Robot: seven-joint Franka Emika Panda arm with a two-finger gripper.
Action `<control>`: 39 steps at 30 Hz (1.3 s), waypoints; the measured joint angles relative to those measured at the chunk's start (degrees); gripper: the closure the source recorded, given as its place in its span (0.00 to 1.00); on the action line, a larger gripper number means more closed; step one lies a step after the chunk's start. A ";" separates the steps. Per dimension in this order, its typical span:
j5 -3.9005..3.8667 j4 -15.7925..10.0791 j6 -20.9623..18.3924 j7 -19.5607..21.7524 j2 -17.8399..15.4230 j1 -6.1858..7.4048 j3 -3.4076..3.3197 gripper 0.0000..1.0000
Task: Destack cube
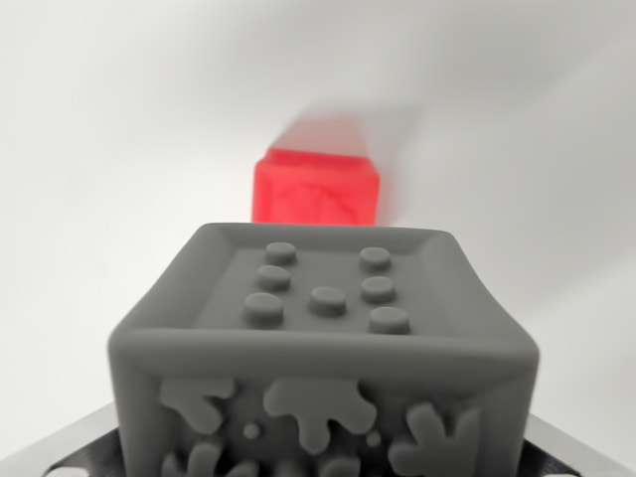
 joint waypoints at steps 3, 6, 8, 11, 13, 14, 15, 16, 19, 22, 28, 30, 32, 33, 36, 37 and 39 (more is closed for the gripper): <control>-0.01 -0.32 0.19 -1.21 -0.10 -0.17 0.00 1.00; -0.01 -0.70 0.42 -2.61 -0.26 -0.35 0.00 1.00; -0.01 -0.89 0.55 -3.58 -0.32 -0.46 0.00 1.00; -0.01 -1.14 0.73 -4.87 -0.38 -0.65 0.00 1.00; -0.01 -1.44 0.88 -5.88 -0.48 -0.82 0.00 1.00; -0.01 -1.51 0.92 -6.10 -0.50 -0.86 -0.01 1.00; -0.01 -1.65 1.01 -6.62 -0.56 -0.93 -0.01 1.00; -0.01 -1.77 1.09 -7.09 -0.61 -1.00 0.00 1.00; -0.01 -2.11 1.35 -8.52 -0.72 -1.21 -0.01 1.00; -0.01 -2.41 1.61 -10.00 -0.76 -1.42 -0.01 1.00; -0.02 -3.09 2.03 -12.70 -1.01 -1.82 -0.01 1.00; -0.02 -3.26 2.14 -13.44 -1.09 -1.91 -0.01 1.00; -0.02 -3.48 2.30 -14.46 -1.14 -2.04 0.00 1.00; -0.02 -3.61 2.39 -14.97 -1.17 -2.12 -0.01 1.00; -0.02 -3.90 2.60 -16.29 -1.25 -2.33 -0.01 1.00; -0.02 -3.99 2.67 -16.82 -1.28 -2.41 -0.01 1.00; -0.02 -4.21 2.80 -17.82 -1.39 -2.57 -0.01 1.00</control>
